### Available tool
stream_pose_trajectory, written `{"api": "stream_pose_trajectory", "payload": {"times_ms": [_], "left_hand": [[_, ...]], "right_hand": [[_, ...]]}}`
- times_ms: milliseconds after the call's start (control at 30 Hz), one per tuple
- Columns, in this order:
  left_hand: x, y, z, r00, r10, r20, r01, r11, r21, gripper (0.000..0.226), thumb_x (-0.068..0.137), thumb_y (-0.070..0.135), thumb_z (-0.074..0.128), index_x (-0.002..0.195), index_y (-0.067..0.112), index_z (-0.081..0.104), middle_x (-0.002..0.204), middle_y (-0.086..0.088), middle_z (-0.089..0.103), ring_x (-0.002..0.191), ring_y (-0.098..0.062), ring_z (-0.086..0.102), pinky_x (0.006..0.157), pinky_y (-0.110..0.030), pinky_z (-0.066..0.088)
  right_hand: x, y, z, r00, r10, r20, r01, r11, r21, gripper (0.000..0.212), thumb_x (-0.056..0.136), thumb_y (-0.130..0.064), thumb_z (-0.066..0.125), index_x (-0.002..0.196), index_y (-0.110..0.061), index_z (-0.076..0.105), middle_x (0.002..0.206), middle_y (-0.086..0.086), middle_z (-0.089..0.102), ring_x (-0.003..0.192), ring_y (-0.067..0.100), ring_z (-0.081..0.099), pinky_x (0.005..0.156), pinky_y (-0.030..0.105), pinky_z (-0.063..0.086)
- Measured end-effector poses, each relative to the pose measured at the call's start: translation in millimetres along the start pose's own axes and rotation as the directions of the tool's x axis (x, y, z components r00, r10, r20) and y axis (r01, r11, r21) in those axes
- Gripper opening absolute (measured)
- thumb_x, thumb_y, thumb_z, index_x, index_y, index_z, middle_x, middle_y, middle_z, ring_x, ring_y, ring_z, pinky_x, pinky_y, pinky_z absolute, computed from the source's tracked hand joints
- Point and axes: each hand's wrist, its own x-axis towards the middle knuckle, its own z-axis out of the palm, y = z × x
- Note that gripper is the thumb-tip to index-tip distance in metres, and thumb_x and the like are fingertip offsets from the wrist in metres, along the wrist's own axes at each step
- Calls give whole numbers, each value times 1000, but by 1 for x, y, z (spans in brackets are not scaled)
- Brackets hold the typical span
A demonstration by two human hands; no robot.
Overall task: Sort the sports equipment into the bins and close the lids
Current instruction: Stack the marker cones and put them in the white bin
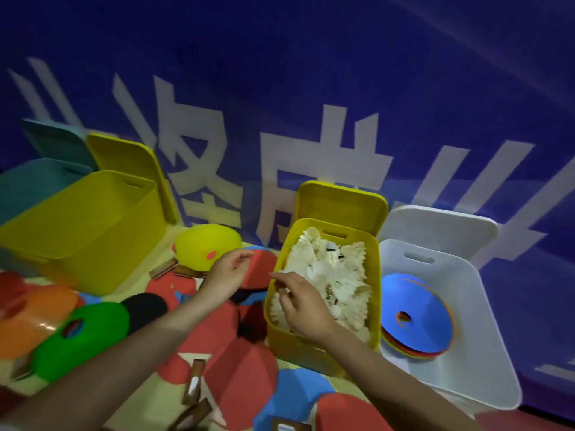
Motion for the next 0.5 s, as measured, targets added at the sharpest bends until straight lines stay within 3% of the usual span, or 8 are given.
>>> {"api": "stream_pose_trajectory", "payload": {"times_ms": [100,200,333,500], "left_hand": [[10,-44,-50,999,-45,-29,46,998,50,20,95,4,50,108,7,65,103,-13,63,97,-30,61,72,-26,41],[14,-85,-95,994,-81,-77,90,988,121,21,94,3,50,107,9,66,99,-11,64,90,-21,60,65,-11,38],[24,-140,-145,987,-140,-79,153,970,188,26,92,2,49,114,4,64,114,-8,65,105,-22,60,87,-25,42],[38,-215,-194,959,-270,-83,281,876,392,32,88,10,54,120,12,61,111,-15,63,105,-32,59,90,-36,46]], "right_hand": [[30,-18,39,999,27,17,-27,999,39,36,93,-17,43,127,-13,57,115,5,61,102,17,57,84,25,45],[54,-28,72,997,60,39,-62,997,47,38,90,-18,43,125,-14,58,115,7,62,103,21,59,83,33,48],[85,-35,113,984,161,75,-165,985,55,40,89,-16,44,126,-12,58,116,10,62,104,23,60,86,30,45],[127,-19,154,923,370,108,-372,928,4,40,93,-12,50,132,-9,51,118,13,62,107,29,59,85,30,41]]}}
